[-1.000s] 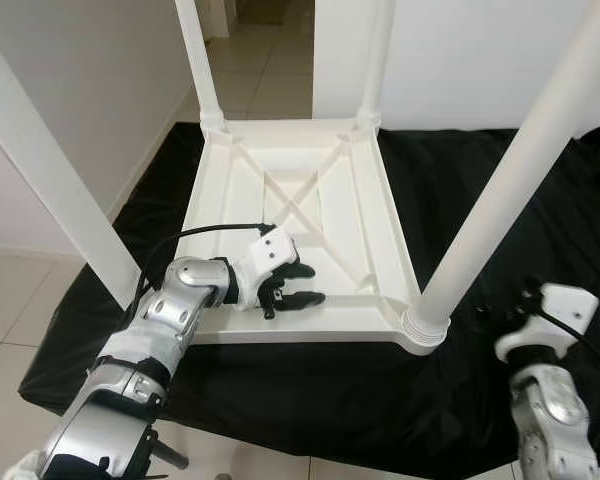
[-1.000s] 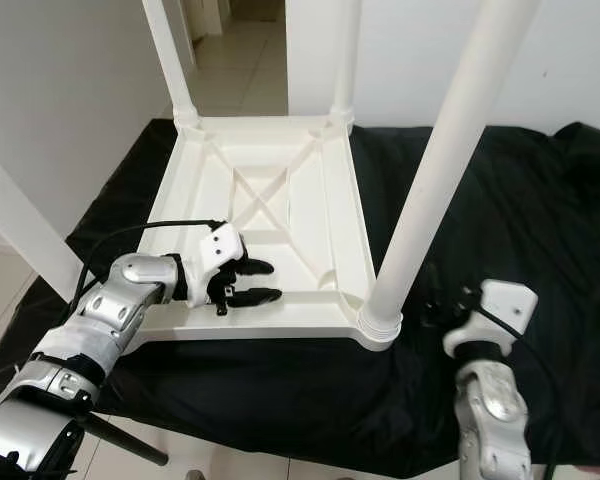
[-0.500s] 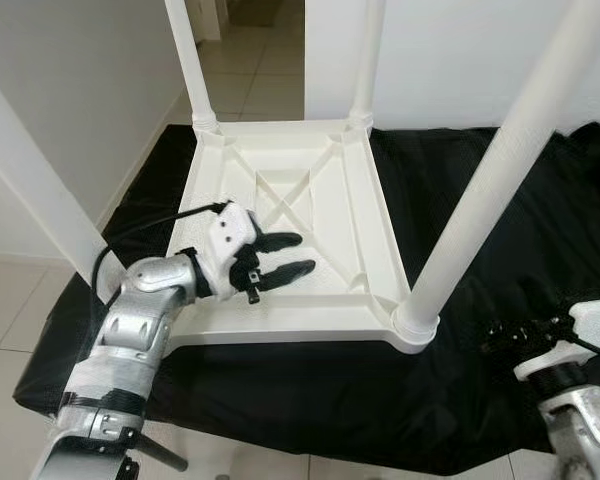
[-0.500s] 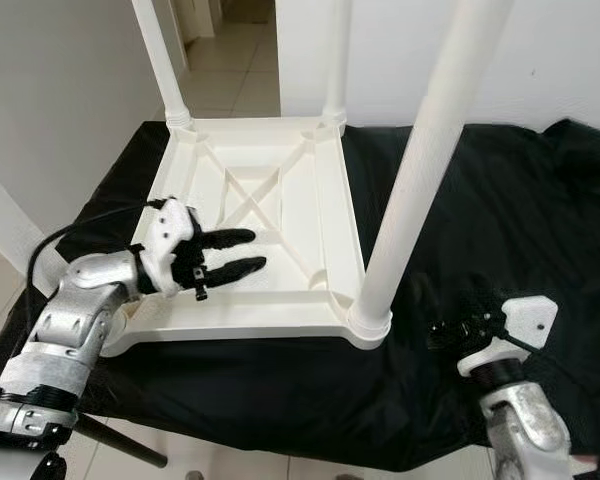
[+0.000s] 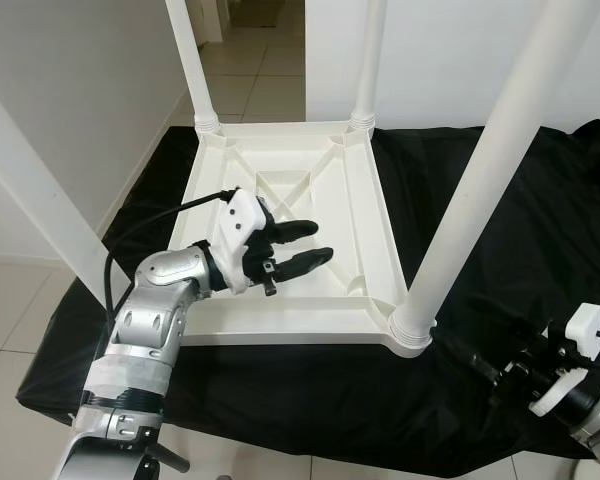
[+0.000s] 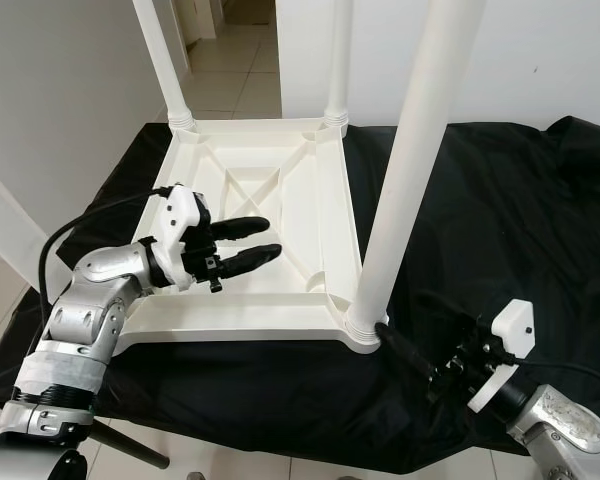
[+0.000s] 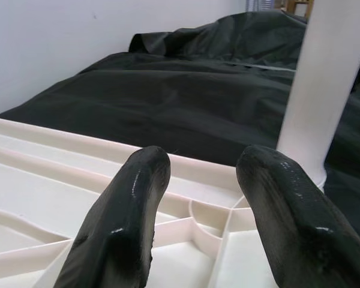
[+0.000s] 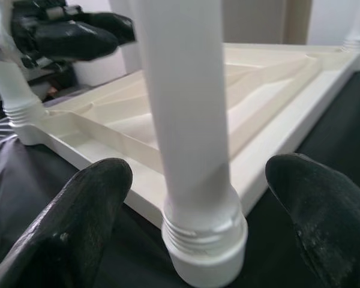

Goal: Building children table

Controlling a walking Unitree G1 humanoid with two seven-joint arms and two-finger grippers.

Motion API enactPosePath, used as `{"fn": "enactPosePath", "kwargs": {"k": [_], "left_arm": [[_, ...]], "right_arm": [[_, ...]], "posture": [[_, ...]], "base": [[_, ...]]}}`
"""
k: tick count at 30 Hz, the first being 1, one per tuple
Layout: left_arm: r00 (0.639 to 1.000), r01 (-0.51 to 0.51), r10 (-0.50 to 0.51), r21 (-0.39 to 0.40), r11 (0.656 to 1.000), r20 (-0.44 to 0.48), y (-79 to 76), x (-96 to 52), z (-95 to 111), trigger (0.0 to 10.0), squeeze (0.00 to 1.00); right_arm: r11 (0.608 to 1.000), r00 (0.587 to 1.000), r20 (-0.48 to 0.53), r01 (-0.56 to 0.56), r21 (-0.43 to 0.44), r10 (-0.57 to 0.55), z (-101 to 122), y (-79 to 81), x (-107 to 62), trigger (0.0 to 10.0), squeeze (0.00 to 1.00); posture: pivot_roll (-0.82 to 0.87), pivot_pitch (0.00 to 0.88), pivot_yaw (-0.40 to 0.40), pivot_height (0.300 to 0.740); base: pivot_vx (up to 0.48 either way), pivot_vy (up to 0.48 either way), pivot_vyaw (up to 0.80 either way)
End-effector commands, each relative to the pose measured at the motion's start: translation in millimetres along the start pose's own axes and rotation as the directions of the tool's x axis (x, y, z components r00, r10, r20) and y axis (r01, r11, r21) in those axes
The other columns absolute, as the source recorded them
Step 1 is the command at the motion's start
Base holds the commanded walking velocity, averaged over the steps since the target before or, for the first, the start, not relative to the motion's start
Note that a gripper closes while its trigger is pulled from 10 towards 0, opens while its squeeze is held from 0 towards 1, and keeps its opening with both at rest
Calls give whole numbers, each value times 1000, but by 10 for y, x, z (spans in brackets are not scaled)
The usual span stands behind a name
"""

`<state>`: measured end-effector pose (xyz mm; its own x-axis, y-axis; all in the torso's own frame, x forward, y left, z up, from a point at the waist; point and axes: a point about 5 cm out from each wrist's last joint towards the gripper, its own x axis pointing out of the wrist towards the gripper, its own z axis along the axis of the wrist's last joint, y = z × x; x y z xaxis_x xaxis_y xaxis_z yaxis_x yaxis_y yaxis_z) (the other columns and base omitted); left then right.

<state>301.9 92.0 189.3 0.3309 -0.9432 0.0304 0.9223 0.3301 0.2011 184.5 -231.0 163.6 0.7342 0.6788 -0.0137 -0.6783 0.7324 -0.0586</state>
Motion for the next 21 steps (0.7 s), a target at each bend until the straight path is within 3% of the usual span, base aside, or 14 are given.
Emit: {"fn": "enactPosePath", "kwargs": {"k": [1,8,10,14,21], "left_arm": [[962,-271,271,15,962,-12,130,-22,21,10000,0],[960,-277,278,27,960,-31,107,-48,20,10000,0],[952,-302,304,37,953,-47,126,-107,18,10000,0],[945,-321,323,36,946,-58,131,-156,14,10000,0],[943,-323,324,31,946,-67,104,-163,-14,10000,0]], "right_arm": [[999,999,-1,-48,2,48,24,34,52,10000,0],[997,997,18,-73,-19,73,77,-47,221,10000,0],[997,997,33,-73,-21,74,54,-91,393,10000,0],[996,995,38,-88,-13,89,-6,-135,541,10000,0],[999,999,27,-42,8,42,-98,-255,581,10000,0]], "posture": [[-120,0,58,740],[-92,0,27,740],[-74,0,10,740],[-61,4,-2,740],[-59,7,-24,740]], "base": [[0,0,0],[0,0,0],[0,0,0],[0,0,0],[0,0,0]]}}
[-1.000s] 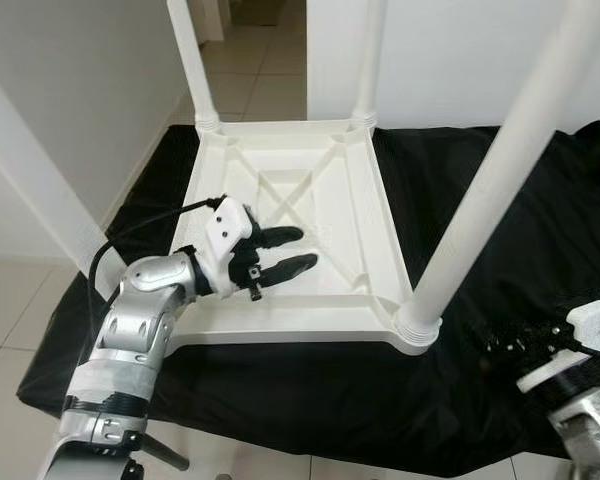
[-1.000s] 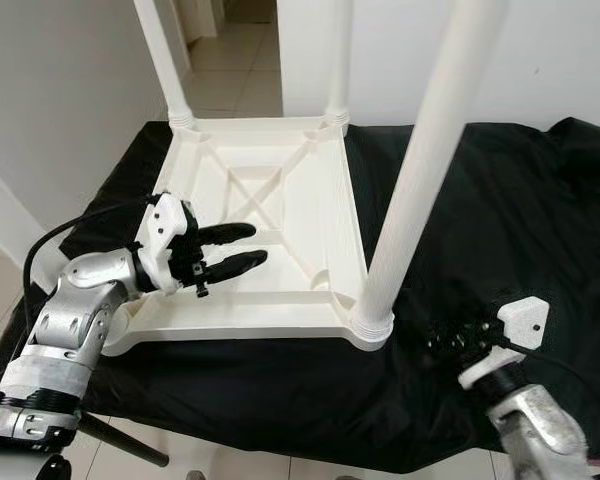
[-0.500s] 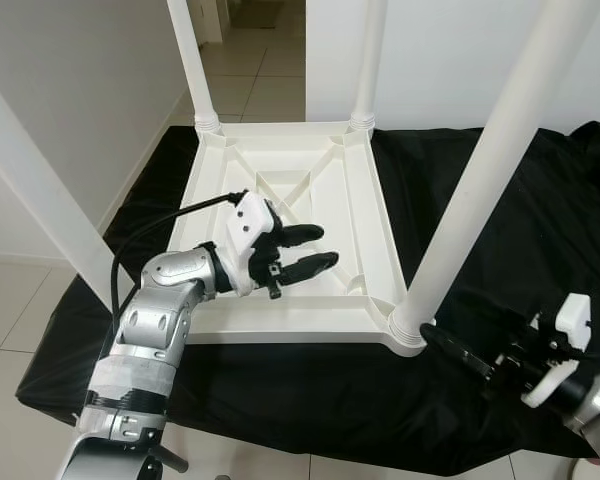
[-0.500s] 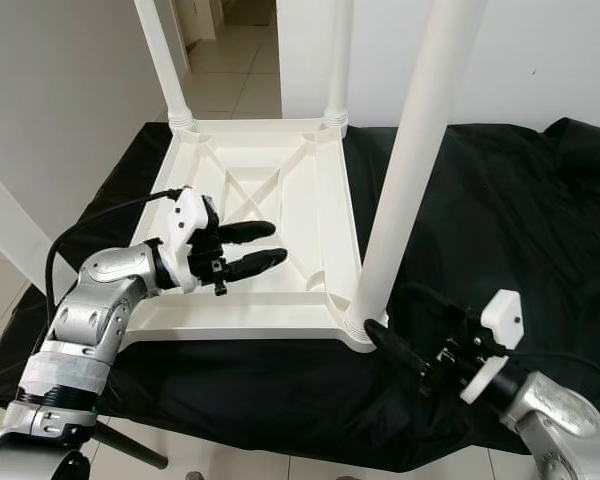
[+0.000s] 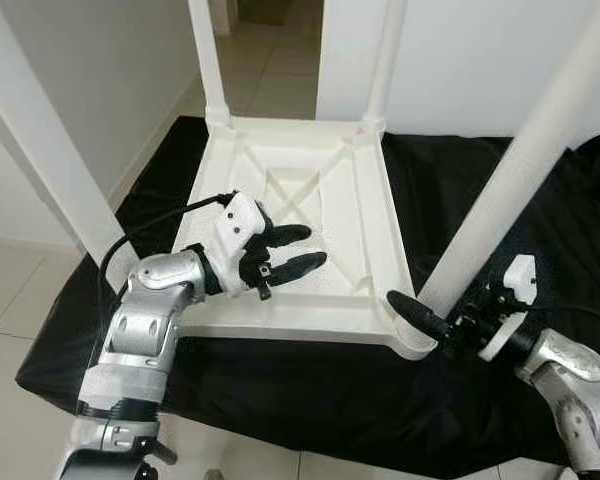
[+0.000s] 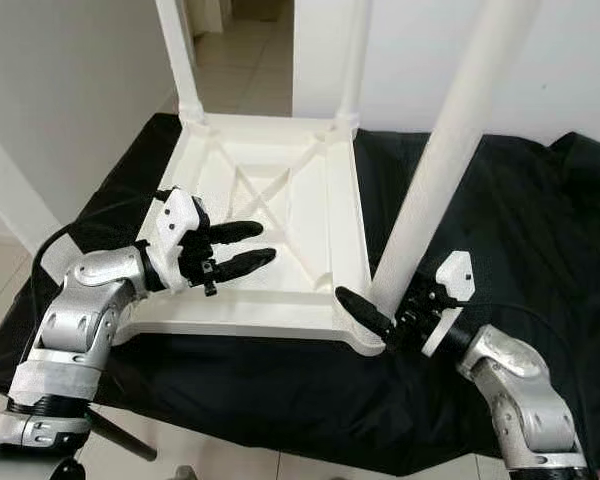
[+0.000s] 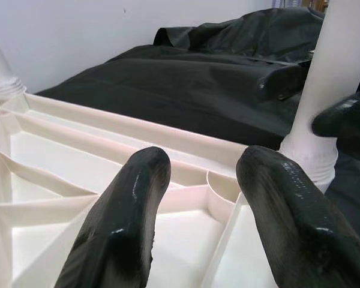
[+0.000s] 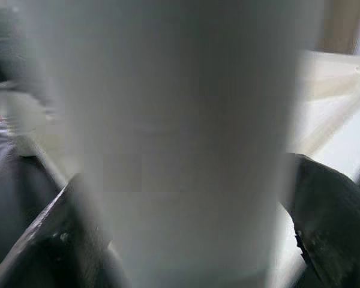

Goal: Building children table

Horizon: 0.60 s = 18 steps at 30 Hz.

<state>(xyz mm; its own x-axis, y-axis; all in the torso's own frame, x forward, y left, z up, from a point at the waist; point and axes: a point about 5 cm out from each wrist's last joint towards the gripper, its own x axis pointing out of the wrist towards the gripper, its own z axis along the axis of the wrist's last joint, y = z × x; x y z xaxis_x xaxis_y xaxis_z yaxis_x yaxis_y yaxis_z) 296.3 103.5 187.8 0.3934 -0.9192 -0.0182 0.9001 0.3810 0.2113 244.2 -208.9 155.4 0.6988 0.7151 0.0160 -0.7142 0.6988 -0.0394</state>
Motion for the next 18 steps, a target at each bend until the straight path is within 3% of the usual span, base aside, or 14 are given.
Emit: {"fn": "enactPosePath", "kwargs": {"k": [1,2,3,4,5,6,7,9,14,18], "left_arm": [[962,-271,271,2,963,-12,123,-29,-9,10000,0],[961,-276,276,-2,961,-14,124,-15,-15,10000,0],[959,-284,284,-9,959,-6,126,15,1,10000,0],[959,-284,284,-9,959,-6,126,15,1,10000,0],[958,-288,288,-14,958,-1,127,41,12,10000,0],[958,-288,288,-14,958,-1,127,41,12,10000,0],[958,-287,288,-20,958,0,119,52,14,10000,0],[959,-283,283,-22,959,-1,107,53,12,10000,0],[964,-266,266,-24,964,-11,85,53,-4,10000,0],[969,-248,248,-25,968,-13,45,61,3,10000,0]], "right_arm": [[1000,1000,-6,7,-11,-7,-8,-16,-10,10000,0],[999,999,-13,34,-10,-34,-38,-66,-29,10000,0],[995,994,-28,104,-6,-104,-69,-163,-157,10000,0],[995,994,-28,104,-6,-104,-69,-163,-157,10000,0],[988,987,-43,157,-7,-157,-90,-239,-277,10000,0],[988,987,-43,157,-7,-157,-90,-239,-277,10000,0],[979,978,-54,201,-15,-202,-97,-302,-398,10000,0],[973,972,-60,228,-21,-229,-96,-337,-480,10000,0],[962,962,-43,269,-34,-271,-70,-401,-536,10000,0],[965,965,-3,261,12,-261,-152,-265,-372,10000,0]], "posture": [[-59,7,-24,740],[-61,8,-27,740],[-59,15,-39,740],[-59,15,-39,740],[-59,15,-39,740],[-59,15,-39,740],[-64,19,-34,740],[-68,20,-29,740],[-68,22,-19,740],[-51,30,-39,740]], "base": [[0,0,0],[0,0,0],[0,0,0],[0,0,0],[0,0,0],[0,0,0],[0,0,0],[0,0,0],[0,0,0],[0,0,0]]}}
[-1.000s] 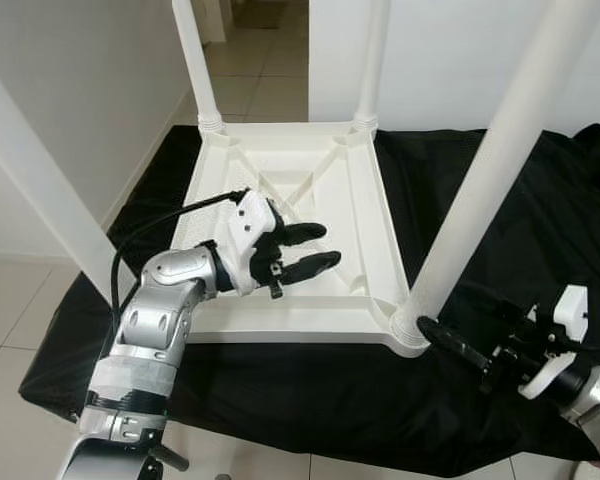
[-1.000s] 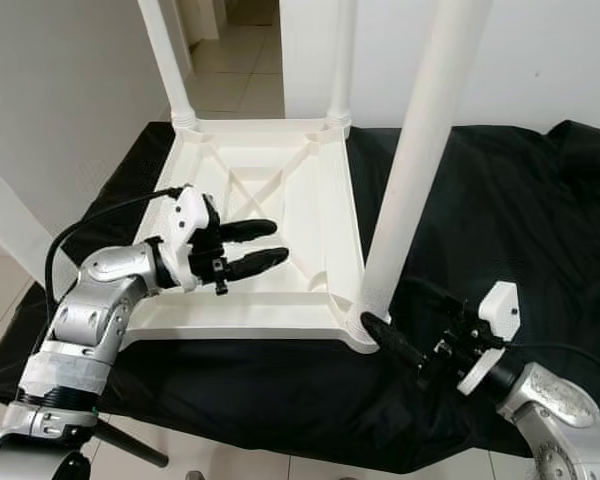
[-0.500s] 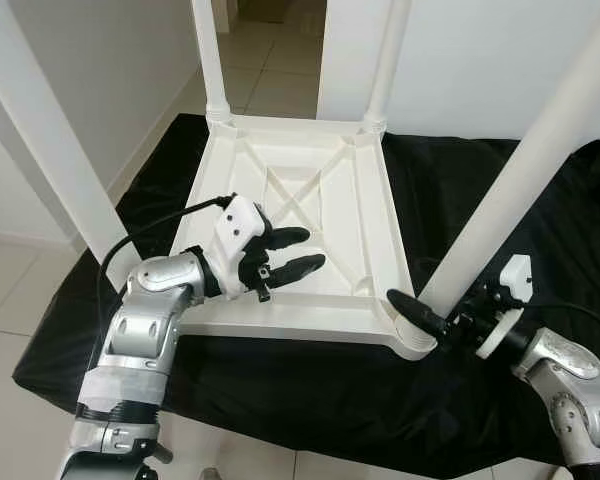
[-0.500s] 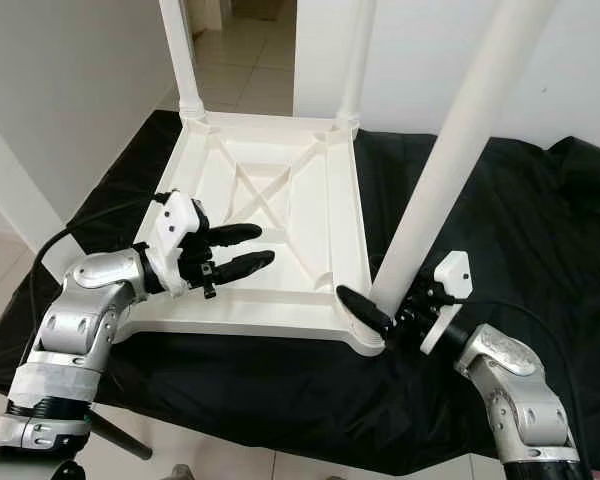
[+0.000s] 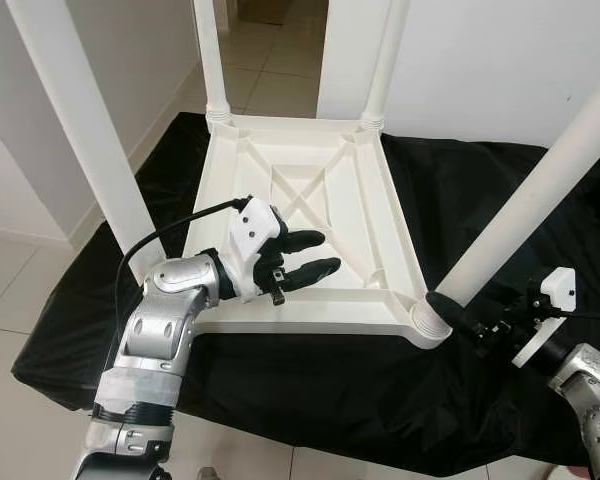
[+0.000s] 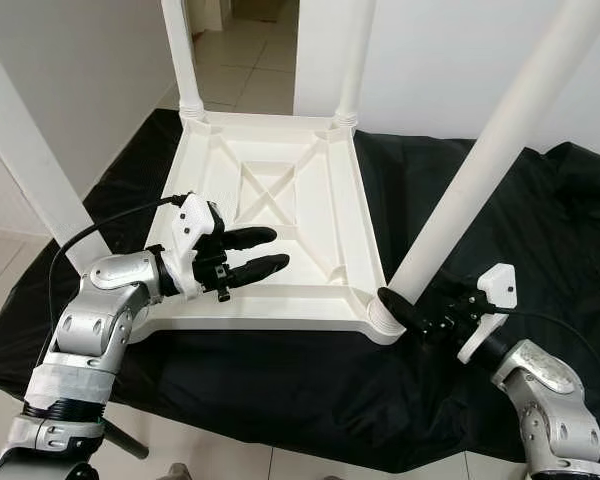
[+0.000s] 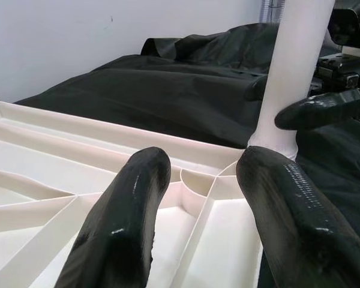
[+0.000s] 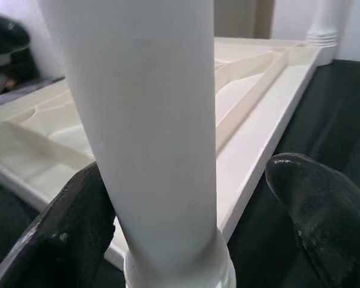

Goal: Building children table

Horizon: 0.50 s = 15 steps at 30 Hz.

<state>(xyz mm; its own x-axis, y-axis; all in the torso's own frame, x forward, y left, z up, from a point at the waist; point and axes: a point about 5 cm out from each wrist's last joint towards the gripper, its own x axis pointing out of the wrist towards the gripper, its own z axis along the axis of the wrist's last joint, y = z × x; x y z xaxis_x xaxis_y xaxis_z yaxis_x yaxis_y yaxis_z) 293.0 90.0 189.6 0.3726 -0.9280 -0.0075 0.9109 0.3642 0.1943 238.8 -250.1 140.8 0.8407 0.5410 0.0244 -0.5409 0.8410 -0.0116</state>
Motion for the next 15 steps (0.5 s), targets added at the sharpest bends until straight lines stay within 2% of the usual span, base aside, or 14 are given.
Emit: {"fn": "enactPosePath", "kwargs": {"k": [1,4,8,9,15], "left_arm": [[964,-265,264,-7,964,-26,106,-58,-33,10000,0],[965,-259,259,-14,966,-31,81,-74,-37,10000,0],[969,-244,244,-22,969,-38,51,-81,-38,10000,0],[971,-235,234,-28,972,-48,-3,-63,-58,10000,0],[977,-211,209,-65,975,-37,-118,0,-62,10000,0]], "right_arm": [[1000,1000,2,25,-5,-25,-37,47,20,10000,0],[1000,1000,13,26,-5,-26,-66,86,106,10000,0],[996,996,40,83,-44,-81,-39,-3,188,10000,0],[991,994,56,103,-80,-99,-13,-37,254,10000,0],[991,992,72,106,-82,-101,9,-41,316,10000,0]], "posture": [[-47,36,-37,740],[-43,47,-38,740],[-37,54,-37,740],[-37,49,-37,740],[-35,38,-39,740]], "base": [[0,0,0],[0,0,0],[0,0,0],[0,0,0],[0,0,0]]}}
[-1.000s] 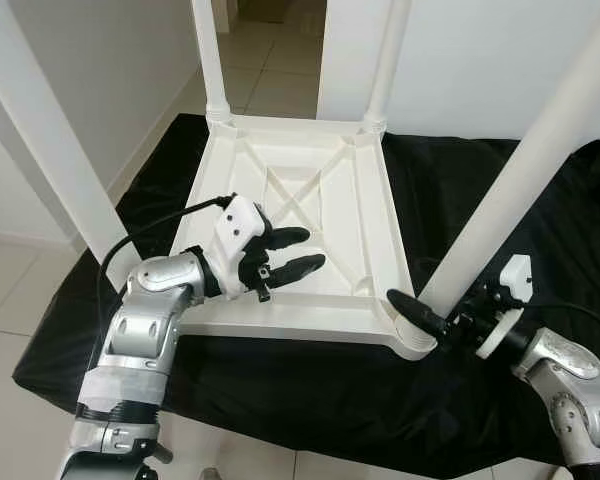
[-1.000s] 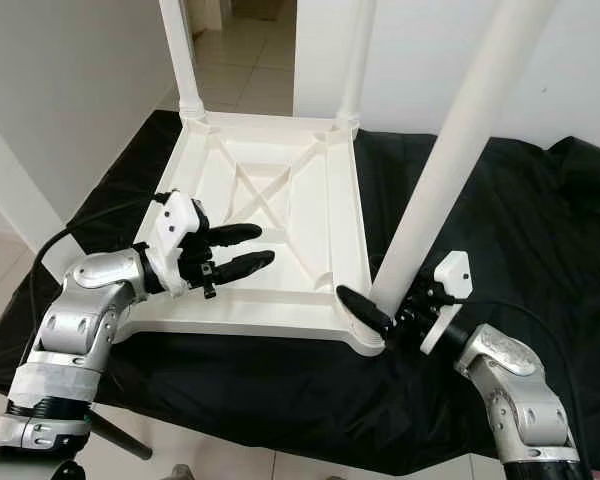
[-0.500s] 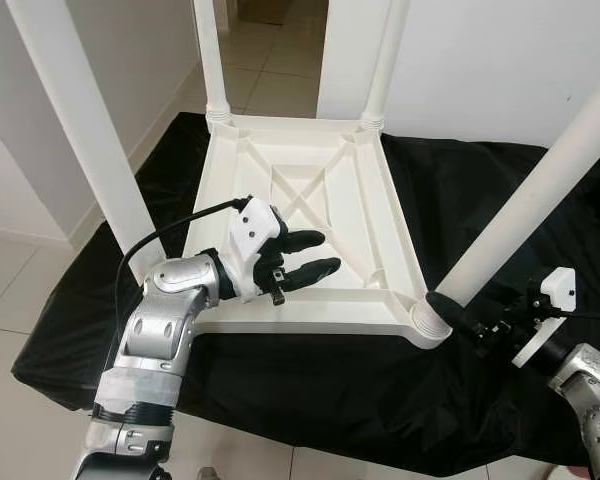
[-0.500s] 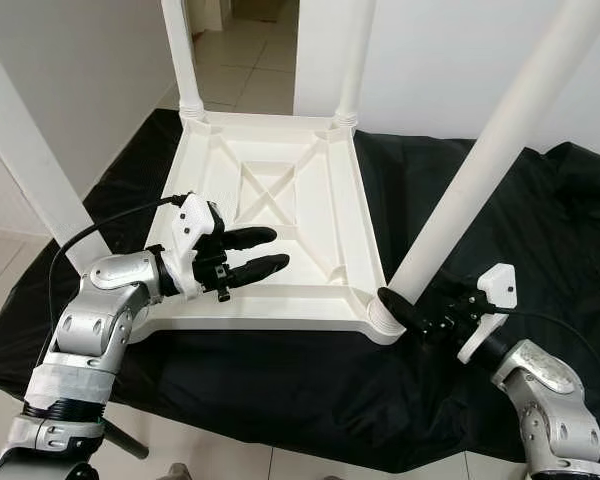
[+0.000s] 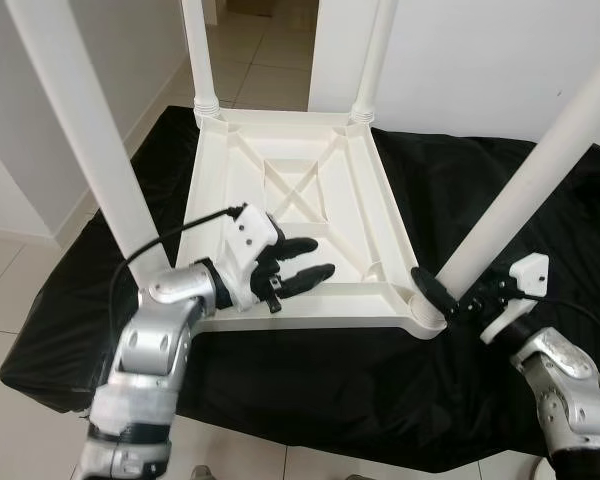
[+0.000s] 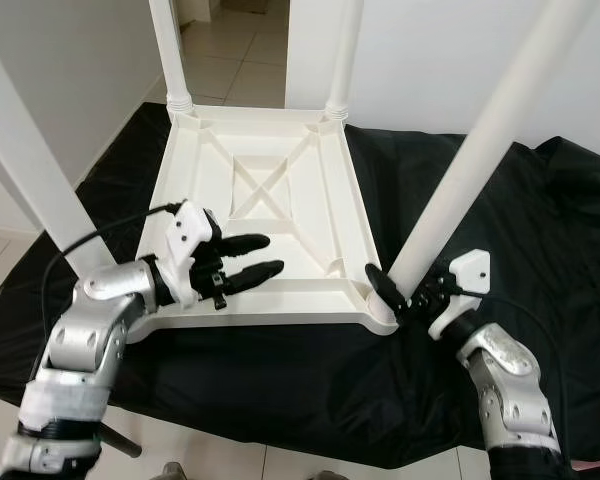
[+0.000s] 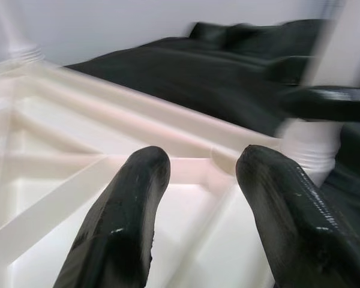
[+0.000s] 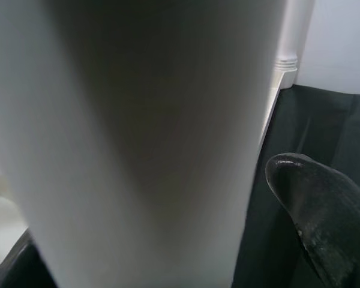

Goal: Building children table

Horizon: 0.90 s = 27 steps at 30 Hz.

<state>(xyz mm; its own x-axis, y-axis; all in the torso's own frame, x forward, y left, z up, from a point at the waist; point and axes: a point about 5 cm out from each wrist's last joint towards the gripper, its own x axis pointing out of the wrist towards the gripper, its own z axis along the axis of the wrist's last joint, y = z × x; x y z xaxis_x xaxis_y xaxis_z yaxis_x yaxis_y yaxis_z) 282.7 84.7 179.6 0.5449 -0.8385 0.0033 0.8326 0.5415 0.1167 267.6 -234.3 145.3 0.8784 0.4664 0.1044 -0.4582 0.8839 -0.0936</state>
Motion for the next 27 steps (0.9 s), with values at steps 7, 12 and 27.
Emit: {"fn": "enactPosePath", "kwargs": {"k": [7,12,27], "left_arm": [[996,86,-86,-11,996,14,-272,84,45,10000,0],[991,134,-134,-7,991,5,-394,119,36,10000,0],[978,200,-198,24,980,-59,-581,158,-45,10000,0]], "right_arm": [[993,993,-24,-114,-22,113,-25,122,17,6353,0],[993,992,-46,-115,-40,113,-42,50,17,0,0],[996,995,-56,87,22,-86,-72,247,-38,10000,0]], "posture": [[-21,9,-55,740],[-33,1,-50,740],[-61,0,-33,740]], "base": [[0,0,0],[0,0,0],[0,0,0]]}}
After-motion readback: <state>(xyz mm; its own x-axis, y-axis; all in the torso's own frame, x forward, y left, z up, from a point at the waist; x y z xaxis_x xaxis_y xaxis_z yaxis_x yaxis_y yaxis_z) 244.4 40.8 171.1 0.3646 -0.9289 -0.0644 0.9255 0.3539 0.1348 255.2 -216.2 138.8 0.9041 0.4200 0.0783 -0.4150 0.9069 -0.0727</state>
